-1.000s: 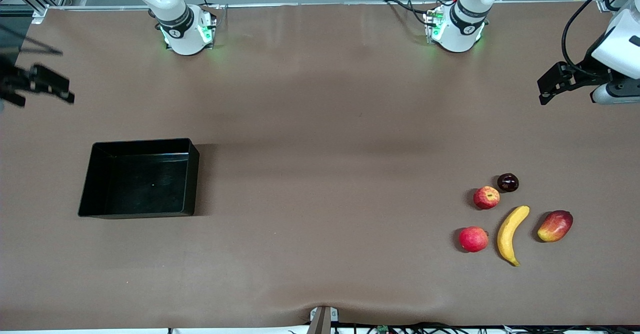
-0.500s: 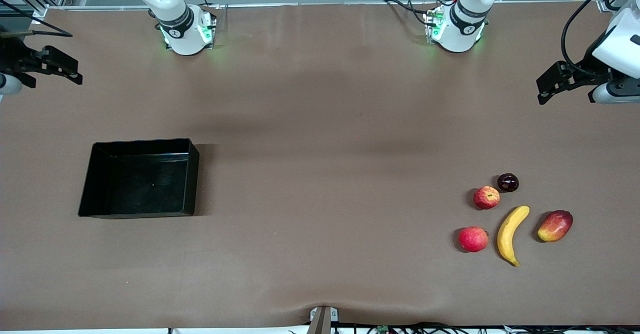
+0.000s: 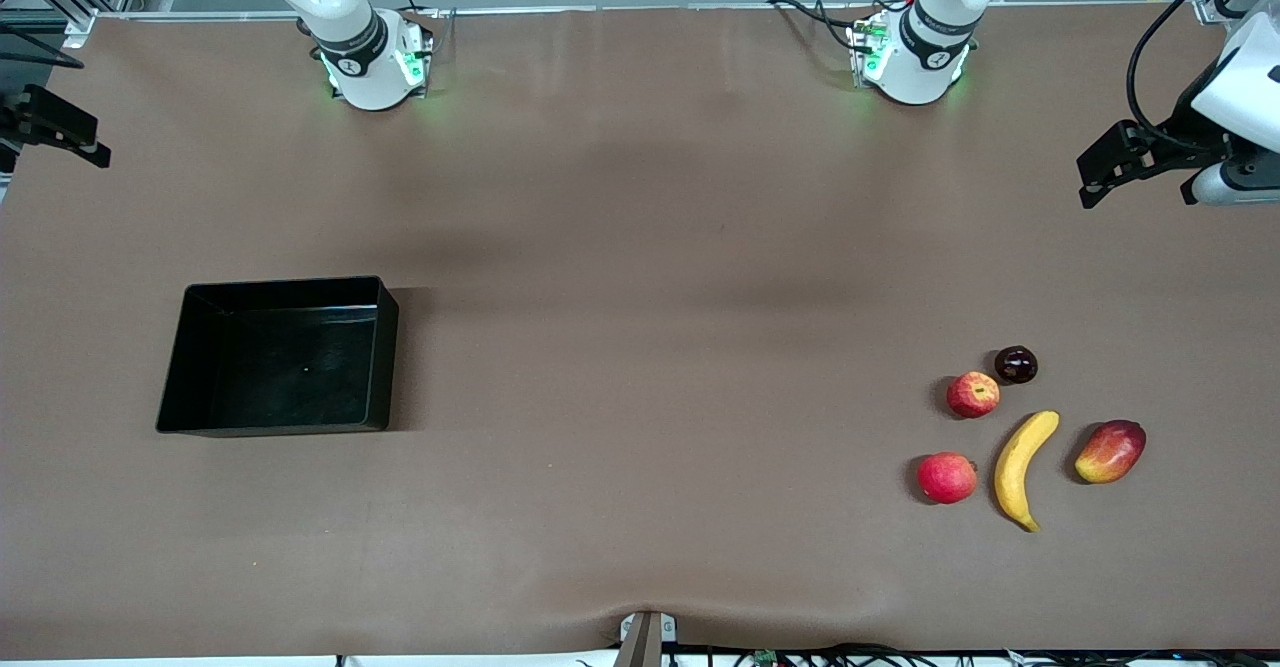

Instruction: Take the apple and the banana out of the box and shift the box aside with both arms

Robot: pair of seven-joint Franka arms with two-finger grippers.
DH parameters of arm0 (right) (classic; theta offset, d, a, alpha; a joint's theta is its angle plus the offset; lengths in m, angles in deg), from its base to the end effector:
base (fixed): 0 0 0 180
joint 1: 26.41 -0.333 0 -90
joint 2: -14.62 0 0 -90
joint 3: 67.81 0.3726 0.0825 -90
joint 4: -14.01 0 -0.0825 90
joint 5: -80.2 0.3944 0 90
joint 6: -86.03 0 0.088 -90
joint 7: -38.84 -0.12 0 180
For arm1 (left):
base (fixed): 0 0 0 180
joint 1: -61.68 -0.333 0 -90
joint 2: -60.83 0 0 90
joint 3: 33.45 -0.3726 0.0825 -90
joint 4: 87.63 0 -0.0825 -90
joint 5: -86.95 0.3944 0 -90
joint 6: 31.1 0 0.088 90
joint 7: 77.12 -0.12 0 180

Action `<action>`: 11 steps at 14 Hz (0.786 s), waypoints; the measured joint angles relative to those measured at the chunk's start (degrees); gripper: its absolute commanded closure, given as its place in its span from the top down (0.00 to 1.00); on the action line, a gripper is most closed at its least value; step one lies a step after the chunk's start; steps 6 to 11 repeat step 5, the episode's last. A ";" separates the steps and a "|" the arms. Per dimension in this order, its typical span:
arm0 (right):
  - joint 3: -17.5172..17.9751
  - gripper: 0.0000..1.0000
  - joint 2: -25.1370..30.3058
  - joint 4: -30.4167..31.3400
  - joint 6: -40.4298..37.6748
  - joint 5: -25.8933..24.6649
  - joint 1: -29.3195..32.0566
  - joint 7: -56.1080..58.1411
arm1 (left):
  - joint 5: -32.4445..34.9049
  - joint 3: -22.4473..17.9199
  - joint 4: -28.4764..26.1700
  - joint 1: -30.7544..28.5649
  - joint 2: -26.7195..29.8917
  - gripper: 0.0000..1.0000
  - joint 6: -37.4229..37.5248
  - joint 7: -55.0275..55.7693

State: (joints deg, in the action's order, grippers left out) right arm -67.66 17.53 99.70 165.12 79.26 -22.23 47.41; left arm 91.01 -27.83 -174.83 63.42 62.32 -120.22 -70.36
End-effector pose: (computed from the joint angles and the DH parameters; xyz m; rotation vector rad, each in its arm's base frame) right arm 0.5230 -0.0390 0.7153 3.1284 0.1199 -0.1030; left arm 0.5513 -0.0635 0.7051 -3.0743 0.0113 -0.1045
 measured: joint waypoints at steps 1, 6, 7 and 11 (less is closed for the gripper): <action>0.34 1.00 0.04 -0.08 -0.17 0.15 -0.22 -0.06 | 0.00 0.00 0.00 0.00 0.00 1.00 0.00 0.00; 0.80 1.00 0.05 -0.10 -0.75 0.95 -0.89 -0.06 | 0.00 0.00 0.01 -0.01 0.00 1.00 0.00 0.00; 0.80 1.00 0.05 -0.10 -0.75 0.95 -0.89 -0.06 | 0.00 0.00 0.01 -0.01 0.00 1.00 0.00 0.00; 0.80 1.00 0.05 -0.10 -0.75 0.95 -0.89 -0.06 | 0.00 0.00 0.01 -0.01 0.00 1.00 0.00 0.00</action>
